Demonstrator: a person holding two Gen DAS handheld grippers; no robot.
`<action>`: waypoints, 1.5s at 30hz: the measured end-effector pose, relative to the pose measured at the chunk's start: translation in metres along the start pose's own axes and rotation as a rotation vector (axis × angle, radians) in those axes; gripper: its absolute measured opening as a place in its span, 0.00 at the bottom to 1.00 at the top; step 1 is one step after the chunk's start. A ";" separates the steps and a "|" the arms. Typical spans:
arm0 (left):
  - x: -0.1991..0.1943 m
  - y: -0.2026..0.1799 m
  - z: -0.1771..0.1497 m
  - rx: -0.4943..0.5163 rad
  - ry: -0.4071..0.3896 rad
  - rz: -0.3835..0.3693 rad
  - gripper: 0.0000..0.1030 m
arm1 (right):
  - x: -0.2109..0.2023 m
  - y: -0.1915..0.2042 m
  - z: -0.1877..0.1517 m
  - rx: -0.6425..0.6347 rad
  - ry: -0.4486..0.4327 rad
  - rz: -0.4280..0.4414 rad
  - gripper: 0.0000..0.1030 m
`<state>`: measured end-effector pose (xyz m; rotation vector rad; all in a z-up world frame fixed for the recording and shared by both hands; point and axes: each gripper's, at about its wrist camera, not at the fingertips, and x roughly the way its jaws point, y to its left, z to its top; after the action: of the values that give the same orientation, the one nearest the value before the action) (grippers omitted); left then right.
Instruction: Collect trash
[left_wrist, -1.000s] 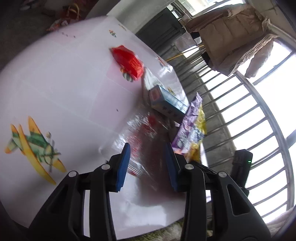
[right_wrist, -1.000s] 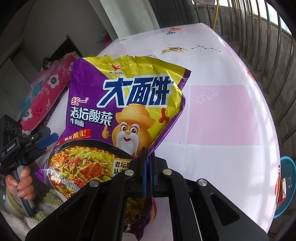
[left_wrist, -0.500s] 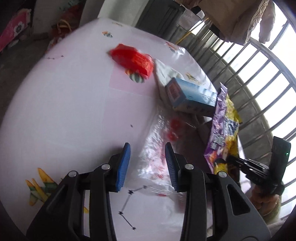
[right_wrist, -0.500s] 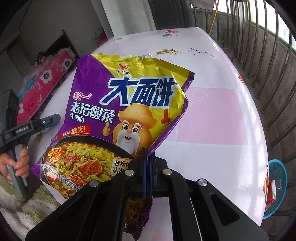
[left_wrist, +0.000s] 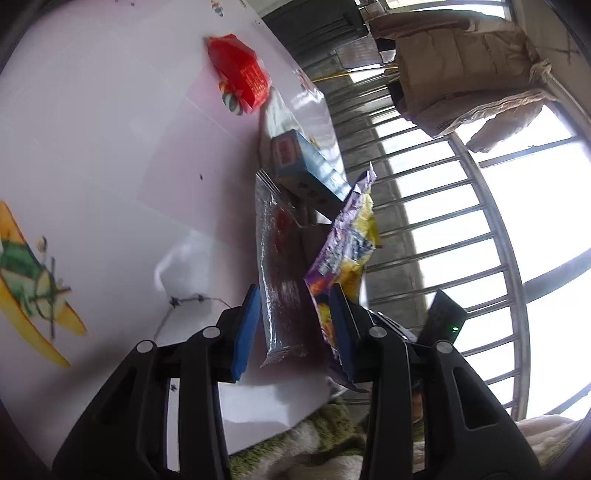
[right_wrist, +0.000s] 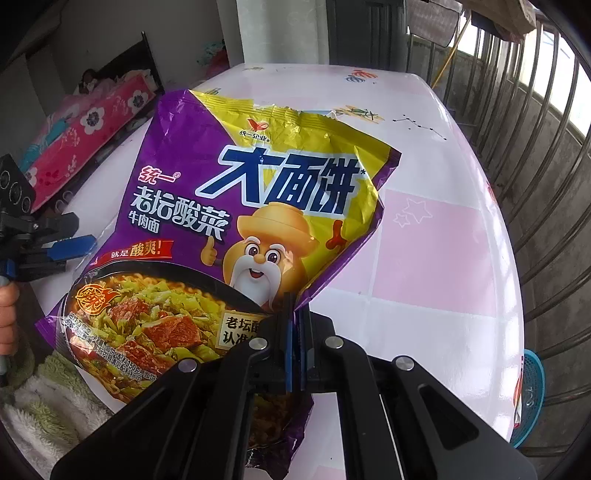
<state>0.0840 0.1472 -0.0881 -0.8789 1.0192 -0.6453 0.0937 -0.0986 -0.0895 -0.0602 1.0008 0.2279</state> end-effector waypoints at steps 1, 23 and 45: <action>0.001 0.000 -0.001 -0.008 0.003 -0.011 0.34 | -0.001 0.002 -0.001 0.000 -0.001 -0.001 0.03; 0.012 0.001 -0.007 0.053 -0.003 0.078 0.01 | -0.013 -0.008 -0.010 0.042 -0.040 0.042 0.03; -0.037 -0.053 -0.020 0.247 -0.119 0.121 0.00 | -0.047 -0.003 -0.001 0.024 -0.121 0.037 0.03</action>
<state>0.0483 0.1434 -0.0311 -0.6269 0.8581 -0.5949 0.0694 -0.1090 -0.0507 -0.0066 0.8846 0.2502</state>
